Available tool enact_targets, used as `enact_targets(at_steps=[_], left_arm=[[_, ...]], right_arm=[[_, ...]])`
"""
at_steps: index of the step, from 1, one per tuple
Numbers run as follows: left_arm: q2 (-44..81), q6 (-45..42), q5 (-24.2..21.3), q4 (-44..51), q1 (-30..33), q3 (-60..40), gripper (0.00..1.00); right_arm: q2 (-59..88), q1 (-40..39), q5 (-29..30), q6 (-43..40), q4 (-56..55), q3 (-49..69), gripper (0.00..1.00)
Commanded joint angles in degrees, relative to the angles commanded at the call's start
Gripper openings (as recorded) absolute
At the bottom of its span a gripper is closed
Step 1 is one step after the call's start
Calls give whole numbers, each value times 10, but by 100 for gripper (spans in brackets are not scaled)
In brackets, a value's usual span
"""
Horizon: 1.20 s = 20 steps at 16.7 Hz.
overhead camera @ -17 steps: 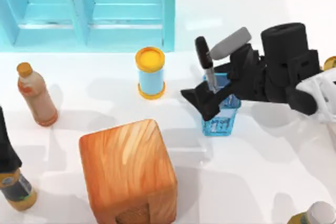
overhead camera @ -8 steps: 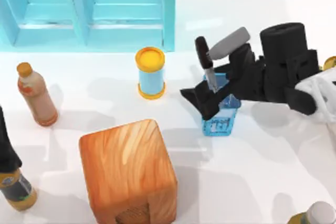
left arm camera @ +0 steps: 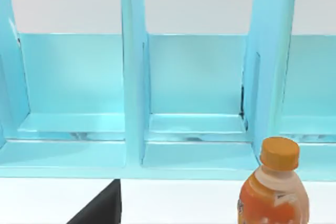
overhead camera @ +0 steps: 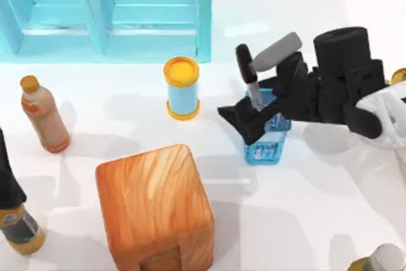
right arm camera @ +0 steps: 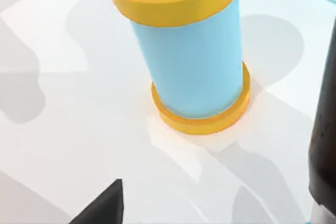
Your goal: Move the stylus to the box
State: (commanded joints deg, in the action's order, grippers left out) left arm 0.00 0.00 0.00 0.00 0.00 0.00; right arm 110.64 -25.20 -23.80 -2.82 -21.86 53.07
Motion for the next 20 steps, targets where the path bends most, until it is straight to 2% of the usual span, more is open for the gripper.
enact_targets(at_steps=[8, 11, 14, 20], left_arm=[[0, 0, 0, 0, 0, 0, 100], [0, 0, 0, 0, 0, 0, 100], [0, 0, 0, 0, 0, 0, 100], [0, 0, 0, 0, 0, 0, 100]], right_arm=[[-3, 0, -3, 2, 2, 2, 0], [-17, 25, -22, -15, 40, 19, 0], [-52, 75, -61, -51, 132, 51, 0], [-157, 195, -156, -150, 388, 126, 0]])
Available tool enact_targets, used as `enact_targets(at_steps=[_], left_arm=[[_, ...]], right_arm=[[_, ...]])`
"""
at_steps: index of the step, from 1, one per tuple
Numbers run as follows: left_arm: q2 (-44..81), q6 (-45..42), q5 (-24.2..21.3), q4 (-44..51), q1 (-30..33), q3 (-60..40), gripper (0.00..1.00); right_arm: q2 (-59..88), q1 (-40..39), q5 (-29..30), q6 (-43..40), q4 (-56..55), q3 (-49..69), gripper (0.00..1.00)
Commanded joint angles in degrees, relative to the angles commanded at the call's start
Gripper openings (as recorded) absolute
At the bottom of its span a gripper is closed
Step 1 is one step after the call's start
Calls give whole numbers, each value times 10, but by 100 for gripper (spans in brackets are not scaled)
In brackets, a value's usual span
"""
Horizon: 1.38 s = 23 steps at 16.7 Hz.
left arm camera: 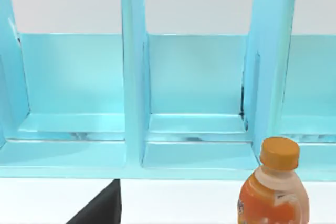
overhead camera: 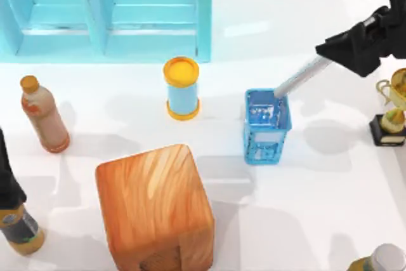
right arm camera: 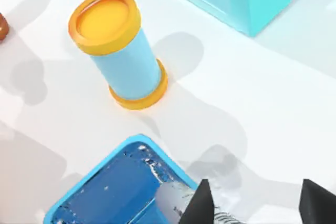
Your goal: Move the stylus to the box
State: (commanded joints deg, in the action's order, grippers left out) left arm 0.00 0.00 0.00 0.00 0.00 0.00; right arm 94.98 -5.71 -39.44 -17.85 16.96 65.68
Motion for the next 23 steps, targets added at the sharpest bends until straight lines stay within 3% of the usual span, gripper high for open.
enact_targets(at_steps=[4, 12, 17, 23], left_arm=[[0, 0, 0, 0, 0, 0, 100], [0, 0, 0, 0, 0, 0, 100], [0, 0, 0, 0, 0, 0, 100], [0, 0, 0, 0, 0, 0, 100]], right_arm=[[-52, 51, -37, -45, 84, 28, 0], [-69, 72, -44, -38, 110, 12, 0], [-146, 211, -50, -49, 210, -42, 0], [-232, 400, -26, -170, 261, -44, 0]])
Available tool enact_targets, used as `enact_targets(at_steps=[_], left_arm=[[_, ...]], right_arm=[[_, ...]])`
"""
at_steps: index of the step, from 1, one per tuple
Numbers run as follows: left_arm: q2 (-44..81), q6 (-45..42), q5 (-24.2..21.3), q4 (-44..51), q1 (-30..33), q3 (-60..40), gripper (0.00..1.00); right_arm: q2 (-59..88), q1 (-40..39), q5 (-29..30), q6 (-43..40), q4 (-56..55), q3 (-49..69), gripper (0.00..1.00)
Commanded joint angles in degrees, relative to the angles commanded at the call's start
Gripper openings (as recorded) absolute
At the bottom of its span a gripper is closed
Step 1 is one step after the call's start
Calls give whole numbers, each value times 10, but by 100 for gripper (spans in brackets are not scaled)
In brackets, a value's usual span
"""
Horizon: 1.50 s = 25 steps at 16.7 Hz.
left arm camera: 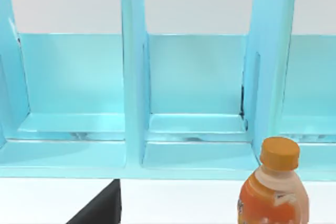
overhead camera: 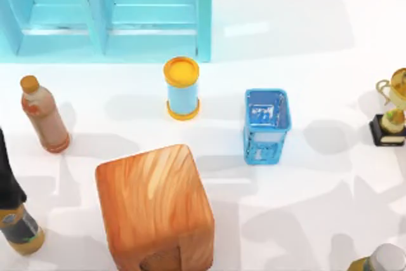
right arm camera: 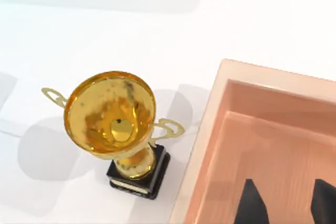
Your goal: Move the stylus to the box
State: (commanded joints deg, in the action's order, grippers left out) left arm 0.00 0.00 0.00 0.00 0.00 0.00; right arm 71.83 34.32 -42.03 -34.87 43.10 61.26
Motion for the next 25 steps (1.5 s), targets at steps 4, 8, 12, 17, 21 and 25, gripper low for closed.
enact_targets(at_steps=[4, 8, 12, 17, 21, 25], left_arm=[[0, 0, 0, 0, 0, 0, 100], [0, 0, 0, 0, 0, 0, 100], [0, 0, 0, 0, 0, 0, 100], [0, 0, 0, 0, 0, 0, 100], [0, 0, 0, 0, 0, 0, 100], [0, 0, 0, 0, 0, 0, 100]], right_arm=[[-16, 33, 12, -34, -4, 14, 0], [-13, 30, 12, -33, -6, 11, 0], [-2, 12, 24, -14, -72, -33, 0], [16, -15, 44, 15, -183, -102, 0], [17, -17, 45, 16, -188, -106, 0], [17, -17, 45, 16, -188, -106, 30]])
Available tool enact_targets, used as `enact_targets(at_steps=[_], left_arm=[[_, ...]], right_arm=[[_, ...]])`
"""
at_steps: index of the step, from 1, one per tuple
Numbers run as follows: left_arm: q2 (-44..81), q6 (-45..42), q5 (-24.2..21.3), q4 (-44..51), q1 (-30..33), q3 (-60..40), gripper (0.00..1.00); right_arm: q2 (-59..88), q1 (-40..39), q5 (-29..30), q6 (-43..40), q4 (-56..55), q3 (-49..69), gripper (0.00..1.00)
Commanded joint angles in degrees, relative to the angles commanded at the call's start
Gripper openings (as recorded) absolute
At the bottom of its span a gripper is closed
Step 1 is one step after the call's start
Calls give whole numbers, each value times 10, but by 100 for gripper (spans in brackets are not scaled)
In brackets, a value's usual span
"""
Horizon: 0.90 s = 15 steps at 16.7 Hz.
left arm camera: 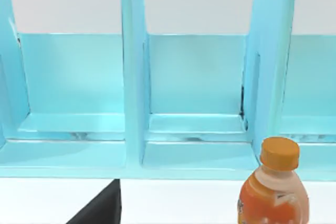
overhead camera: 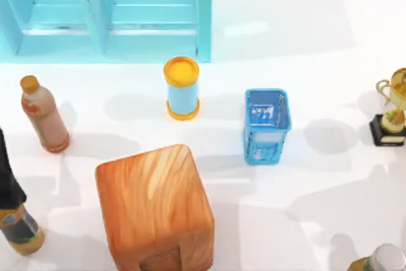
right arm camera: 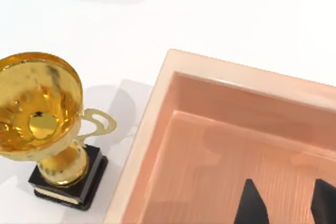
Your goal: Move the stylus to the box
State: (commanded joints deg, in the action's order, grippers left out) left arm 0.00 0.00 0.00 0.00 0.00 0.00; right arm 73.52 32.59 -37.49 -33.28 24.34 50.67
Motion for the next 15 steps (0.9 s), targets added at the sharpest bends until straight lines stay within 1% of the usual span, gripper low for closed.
enact_targets(at_steps=[9, 10, 15], left_arm=[[0, 0, 0, 0, 0, 0, 100], [0, 0, 0, 0, 0, 0, 100], [0, 0, 0, 0, 0, 0, 100]], right_arm=[[0, 0, 0, 0, 0, 0, 98], [0, 0, 0, 0, 0, 0, 100], [0, 0, 0, 0, 0, 0, 100]])
